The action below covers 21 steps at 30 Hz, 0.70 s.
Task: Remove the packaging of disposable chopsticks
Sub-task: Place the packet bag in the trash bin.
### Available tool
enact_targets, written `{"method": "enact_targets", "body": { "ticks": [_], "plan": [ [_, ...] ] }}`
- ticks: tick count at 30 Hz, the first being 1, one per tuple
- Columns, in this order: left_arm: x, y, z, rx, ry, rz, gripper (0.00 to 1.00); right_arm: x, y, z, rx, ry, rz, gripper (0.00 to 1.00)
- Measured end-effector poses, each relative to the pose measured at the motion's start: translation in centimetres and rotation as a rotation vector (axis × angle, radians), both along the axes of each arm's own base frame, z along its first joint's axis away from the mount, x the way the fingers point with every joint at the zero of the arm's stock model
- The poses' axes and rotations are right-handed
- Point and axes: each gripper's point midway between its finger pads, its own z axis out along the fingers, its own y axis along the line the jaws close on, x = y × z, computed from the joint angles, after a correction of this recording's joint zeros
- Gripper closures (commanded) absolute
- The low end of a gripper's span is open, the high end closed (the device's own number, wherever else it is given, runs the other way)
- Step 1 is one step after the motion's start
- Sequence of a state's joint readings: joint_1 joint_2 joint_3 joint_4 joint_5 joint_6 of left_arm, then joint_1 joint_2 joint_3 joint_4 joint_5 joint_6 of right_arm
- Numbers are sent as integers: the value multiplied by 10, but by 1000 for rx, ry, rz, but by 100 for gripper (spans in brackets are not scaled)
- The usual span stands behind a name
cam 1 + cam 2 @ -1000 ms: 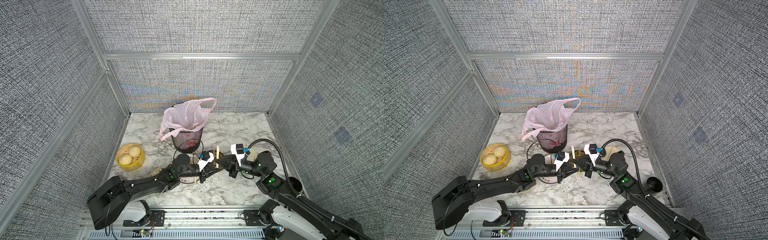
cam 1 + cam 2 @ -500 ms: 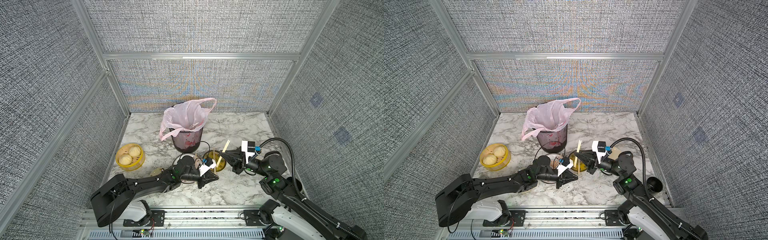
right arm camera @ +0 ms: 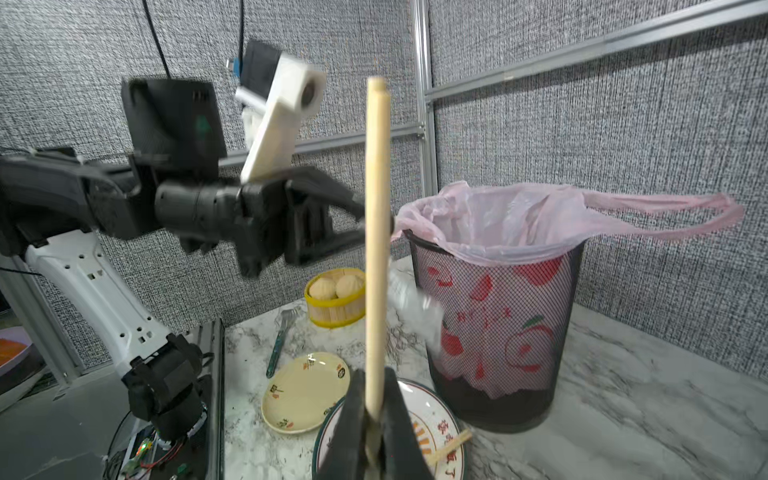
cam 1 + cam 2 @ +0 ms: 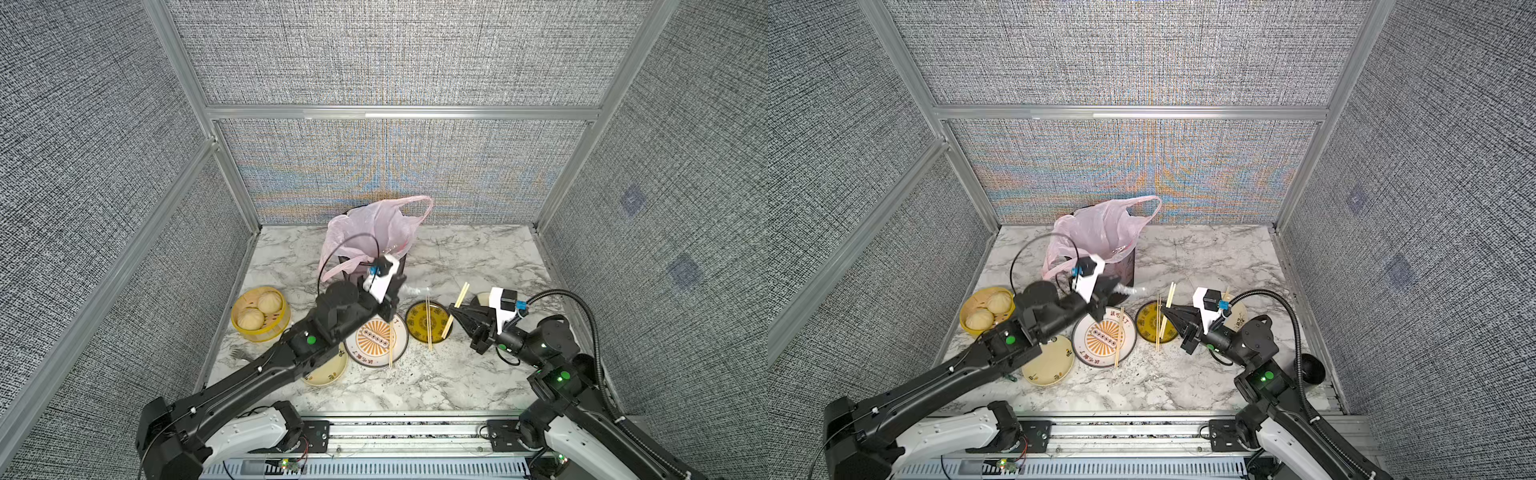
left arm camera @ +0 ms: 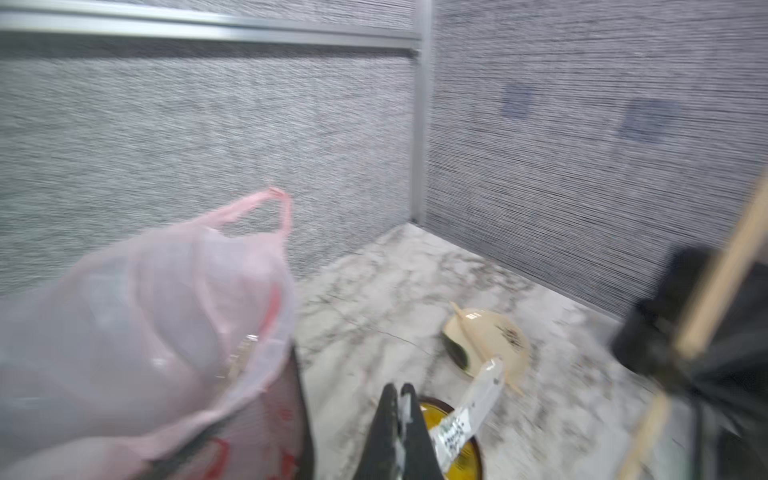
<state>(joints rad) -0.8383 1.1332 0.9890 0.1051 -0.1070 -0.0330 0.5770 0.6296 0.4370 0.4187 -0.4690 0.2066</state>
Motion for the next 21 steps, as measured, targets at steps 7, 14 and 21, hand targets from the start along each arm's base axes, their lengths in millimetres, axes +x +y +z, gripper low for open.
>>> {"method": "enact_targets", "body": {
  "ticks": [7, 14, 21],
  "plan": [
    [113, 8, 3, 186, 73, 331, 100, 9, 6, -23, -70, 73, -2, 100],
    [189, 42, -59, 432, 209, 563, 67, 12, 3, -30, -84, 77, -27, 100],
    [162, 55, -42, 407, 206, 535, 25, 13, 2, -29, -82, 75, -38, 100]
  ]
}}
